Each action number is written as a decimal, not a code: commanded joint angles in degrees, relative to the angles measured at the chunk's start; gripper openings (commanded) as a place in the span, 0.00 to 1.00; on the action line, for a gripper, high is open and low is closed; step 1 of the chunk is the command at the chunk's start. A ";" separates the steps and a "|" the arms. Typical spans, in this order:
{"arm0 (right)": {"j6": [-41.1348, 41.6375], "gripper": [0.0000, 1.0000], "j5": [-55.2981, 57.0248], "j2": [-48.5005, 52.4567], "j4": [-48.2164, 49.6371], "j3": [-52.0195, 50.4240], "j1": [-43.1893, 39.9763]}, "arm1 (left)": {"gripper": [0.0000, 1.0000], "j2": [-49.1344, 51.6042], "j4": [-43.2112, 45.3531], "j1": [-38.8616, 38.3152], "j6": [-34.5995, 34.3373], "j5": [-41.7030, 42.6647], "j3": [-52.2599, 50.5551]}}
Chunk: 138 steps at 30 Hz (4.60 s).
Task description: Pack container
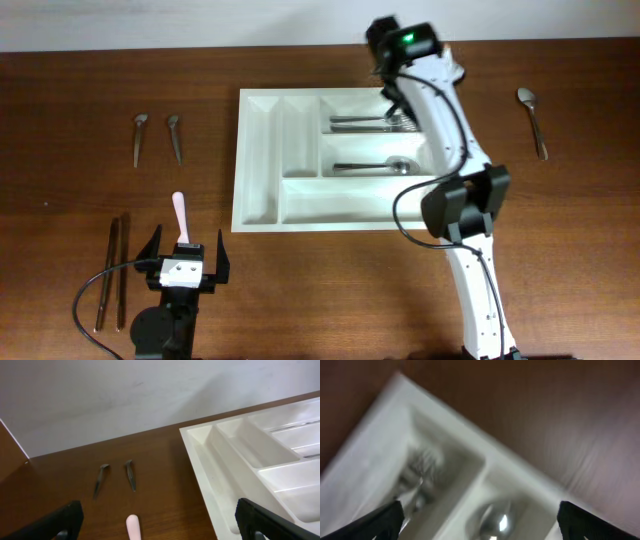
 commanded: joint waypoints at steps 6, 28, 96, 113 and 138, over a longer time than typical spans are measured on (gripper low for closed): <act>-61.00 0.99 -13.68 -1.99 0.39 10.88 -10.58 | 0.99 -0.48 0.15 0.28 0.09 -0.42 -0.44; -84.37 0.99 -30.62 0.46 6.78 7.78 -41.11 | 0.99 -0.48 0.15 0.28 0.09 -0.42 -0.44; -85.79 0.73 -30.29 11.52 25.14 -9.18 -38.21 | 0.99 -0.48 0.15 0.28 0.09 -0.42 -0.44; -84.35 0.23 -30.29 11.52 23.89 -9.18 -39.32 | 0.99 -0.48 0.15 0.28 0.09 -0.42 -0.44; -69.02 0.04 -30.58 7.41 18.97 1.18 -38.66 | 0.99 -0.48 0.15 0.28 0.09 -0.42 -0.44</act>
